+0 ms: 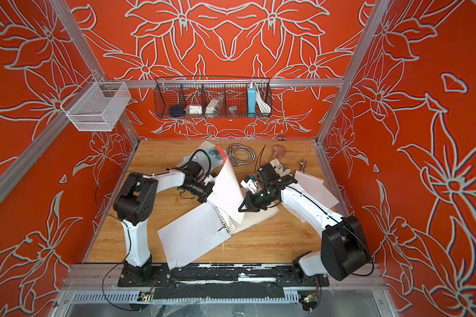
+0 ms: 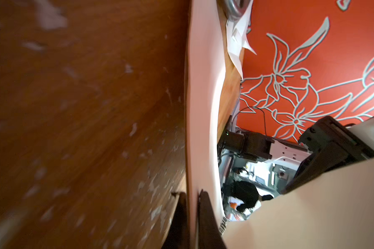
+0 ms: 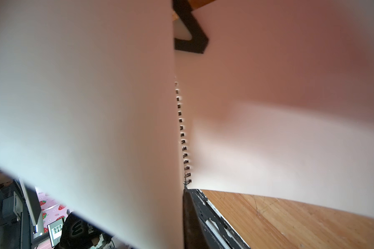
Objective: Tear off pages from different notebooks
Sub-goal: Tear off the paper from the notebook.
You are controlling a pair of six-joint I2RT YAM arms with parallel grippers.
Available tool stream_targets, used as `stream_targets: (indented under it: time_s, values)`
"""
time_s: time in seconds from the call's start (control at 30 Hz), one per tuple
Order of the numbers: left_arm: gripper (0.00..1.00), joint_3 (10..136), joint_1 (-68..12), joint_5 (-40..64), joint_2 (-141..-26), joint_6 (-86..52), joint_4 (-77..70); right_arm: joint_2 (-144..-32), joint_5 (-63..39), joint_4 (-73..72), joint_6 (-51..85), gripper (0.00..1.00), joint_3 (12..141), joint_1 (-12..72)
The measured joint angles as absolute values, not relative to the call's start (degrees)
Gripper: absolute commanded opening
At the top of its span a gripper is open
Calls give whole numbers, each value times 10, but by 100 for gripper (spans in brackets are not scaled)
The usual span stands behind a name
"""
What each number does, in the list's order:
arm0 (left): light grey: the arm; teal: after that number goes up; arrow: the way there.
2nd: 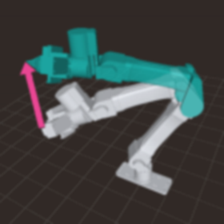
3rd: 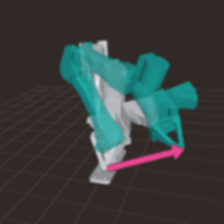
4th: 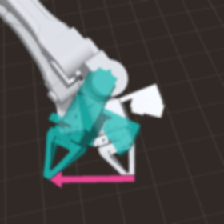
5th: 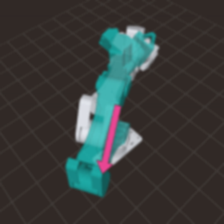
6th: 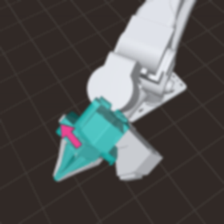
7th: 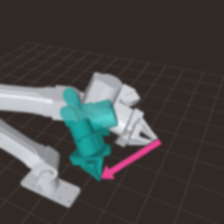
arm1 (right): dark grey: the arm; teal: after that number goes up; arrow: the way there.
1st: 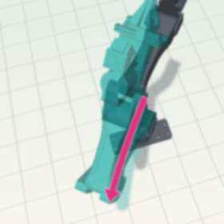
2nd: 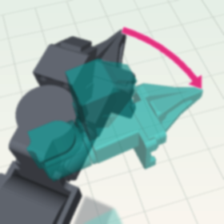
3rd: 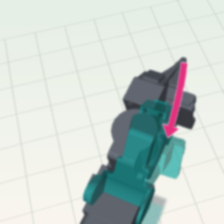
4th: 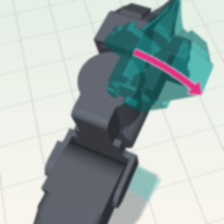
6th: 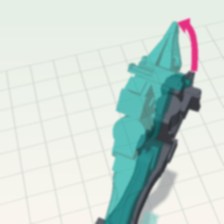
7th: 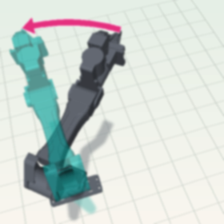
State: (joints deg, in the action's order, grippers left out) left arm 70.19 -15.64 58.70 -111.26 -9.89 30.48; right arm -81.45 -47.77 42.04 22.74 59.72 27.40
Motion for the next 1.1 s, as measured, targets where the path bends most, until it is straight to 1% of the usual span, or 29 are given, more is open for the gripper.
stream_targets:
  time_s: [0.03, 0.1, 0.17, 0.27, 0.43, 0.57, 0.7, 0.87, 1.1]
  values:
    - [0, 691, -149, 561, -1088, -106, 301, -822, -475, 418, 228, 28, 603, 273]
    - [0, 671, -139, 528, -1059, -124, 284, -832, -473, 410, 236, 39, 611, 272]
    - [0, 648, -140, 502, -1043, -147, 258, -847, -473, 391, 246, 47, 620, 273]
    - [0, 615, -152, 480, -1041, -181, 216, -872, -477, 350, 269, 54, 631, 273]
    - [0, 580, -160, 481, -1042, -244, 140, -903, -481, 292, 295, 58, 639, 283]
    - [0, 600, -160, 492, -1055, -274, 102, -918, -482, 263, 304, 61, 644, 303]
    - [0, 625, -160, 501, -1076, -297, 82, -938, -472, 265, 297, 64, 660, 325]
    - [0, 652, -160, 510, -1102, -328, 78, -946, -405, 297, 253, 66, 685, 362]
    - [0, 660, -161, 519, -1112, -335, 81, -945, -267, 324, 195, 67, 707, 399]
